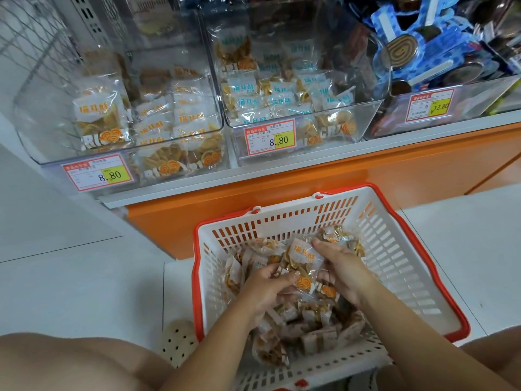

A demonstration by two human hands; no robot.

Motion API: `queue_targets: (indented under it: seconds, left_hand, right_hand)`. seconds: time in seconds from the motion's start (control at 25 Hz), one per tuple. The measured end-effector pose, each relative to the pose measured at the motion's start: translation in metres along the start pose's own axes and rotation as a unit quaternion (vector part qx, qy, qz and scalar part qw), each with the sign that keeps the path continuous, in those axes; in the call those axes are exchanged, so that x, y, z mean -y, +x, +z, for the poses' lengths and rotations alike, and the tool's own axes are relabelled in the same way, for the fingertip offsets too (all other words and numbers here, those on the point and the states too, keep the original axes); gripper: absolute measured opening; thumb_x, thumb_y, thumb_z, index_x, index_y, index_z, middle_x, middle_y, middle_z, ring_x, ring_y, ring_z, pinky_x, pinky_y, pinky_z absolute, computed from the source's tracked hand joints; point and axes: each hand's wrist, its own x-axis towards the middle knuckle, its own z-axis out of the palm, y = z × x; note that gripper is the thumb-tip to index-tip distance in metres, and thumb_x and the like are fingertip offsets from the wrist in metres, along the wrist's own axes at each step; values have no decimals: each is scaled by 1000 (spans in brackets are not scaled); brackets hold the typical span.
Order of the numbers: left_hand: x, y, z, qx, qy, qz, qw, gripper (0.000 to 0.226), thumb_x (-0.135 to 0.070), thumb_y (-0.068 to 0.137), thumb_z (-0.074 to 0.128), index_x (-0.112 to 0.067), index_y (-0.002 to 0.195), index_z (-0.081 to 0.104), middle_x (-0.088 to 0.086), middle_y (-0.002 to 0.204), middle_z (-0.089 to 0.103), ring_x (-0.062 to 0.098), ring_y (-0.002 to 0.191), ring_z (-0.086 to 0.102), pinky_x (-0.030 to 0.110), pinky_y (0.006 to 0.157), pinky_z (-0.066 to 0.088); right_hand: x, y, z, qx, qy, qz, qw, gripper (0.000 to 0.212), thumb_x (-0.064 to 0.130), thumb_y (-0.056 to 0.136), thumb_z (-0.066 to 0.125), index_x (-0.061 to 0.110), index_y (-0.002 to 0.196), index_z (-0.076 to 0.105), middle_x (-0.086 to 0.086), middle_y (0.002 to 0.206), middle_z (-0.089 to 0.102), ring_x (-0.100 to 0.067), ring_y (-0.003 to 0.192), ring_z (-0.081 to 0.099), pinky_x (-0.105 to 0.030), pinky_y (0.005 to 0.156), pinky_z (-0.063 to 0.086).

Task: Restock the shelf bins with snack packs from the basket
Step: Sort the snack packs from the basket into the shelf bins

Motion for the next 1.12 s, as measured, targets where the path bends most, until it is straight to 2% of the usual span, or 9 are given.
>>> queue_targets:
  seconds: [0.16, 0.28, 0.4, 0.48, 0.6, 0.76, 0.88, 1.0, 1.12]
  left_hand:
    - [-1, -4, -1, 1, 7, 15, 1000, 35, -17, 87, 72, -11, 120, 61, 8, 100, 76, 18, 85, 72, 28, 74, 59]
    - [-7, -12, 0, -27, -12, 51, 998, 34, -18, 88, 70, -16, 121, 61, 6, 101, 76, 20, 88, 73, 34, 80, 59]
    - [-26, -37, -4, -83, 7, 123, 989, 28, -22, 89, 70, -26, 116, 64, -1, 100, 76, 17, 88, 73, 37, 82, 59]
    - [-48, -61, -13, -111, 61, 189, 974, 25, -23, 89, 70, -28, 113, 66, -7, 95, 75, 9, 84, 73, 28, 75, 59]
    - [-86, -102, -34, -155, 123, 273, 941, 22, -29, 87, 72, -35, 107, 66, -12, 94, 74, 2, 85, 71, 26, 81, 58]
    - [-134, -156, -68, -230, 181, 343, 892, 21, -37, 88, 68, -40, 107, 64, -18, 93, 72, -7, 83, 66, 14, 73, 54]
    - [-169, -186, -111, -355, 204, 433, 803, 28, -34, 86, 70, -38, 113, 64, -21, 95, 67, -7, 88, 61, 9, 72, 47]
    - [-188, -192, -170, -500, 237, 433, 711, 39, -32, 86, 70, -29, 124, 60, -15, 110, 60, 2, 96, 59, 24, 82, 51]
    - [-190, -178, -200, -529, 237, 384, 719, 35, -31, 87, 70, -22, 119, 61, -6, 108, 61, 10, 90, 61, 22, 77, 47]
  right_hand:
    - [3, -3, 4, 14, 5, -6, 1000, 28, 27, 96, 57, 8, 111, 70, -16, 109, 72, -36, 106, 65, -51, 98, 47]
    - [8, -14, 13, 35, -50, -35, 998, 30, 27, 95, 59, 6, 116, 67, -7, 94, 73, -18, 82, 68, -32, 74, 54]
    - [22, -28, 33, 38, -140, -95, 985, 30, 28, 89, 68, 0, 98, 66, -21, 92, 69, -25, 79, 67, -26, 64, 51]
    - [42, -41, 58, 42, -147, -145, 978, 15, 22, 88, 69, 8, 81, 68, -11, 74, 66, -18, 70, 63, -27, 64, 50]
    - [73, -64, 104, 72, -134, -200, 968, 14, 9, 88, 65, 19, 78, 64, 8, 65, 66, -7, 65, 63, -29, 68, 50]
    - [123, -92, 175, 127, -174, -269, 939, 15, -3, 86, 64, 12, 85, 64, 11, 64, 69, 1, 60, 63, -12, 57, 47]
    - [167, -97, 232, 105, -204, -344, 910, 21, 11, 86, 69, 19, 72, 55, 14, 56, 60, -3, 58, 60, -21, 60, 46]
    - [199, -74, 282, 72, -244, -381, 889, 17, 19, 86, 72, 19, 87, 55, 11, 65, 60, -12, 69, 62, -27, 63, 49]
    - [212, -37, 321, 45, -365, -339, 866, 28, 23, 84, 75, 15, 93, 50, 4, 75, 54, -14, 71, 54, -27, 60, 42]
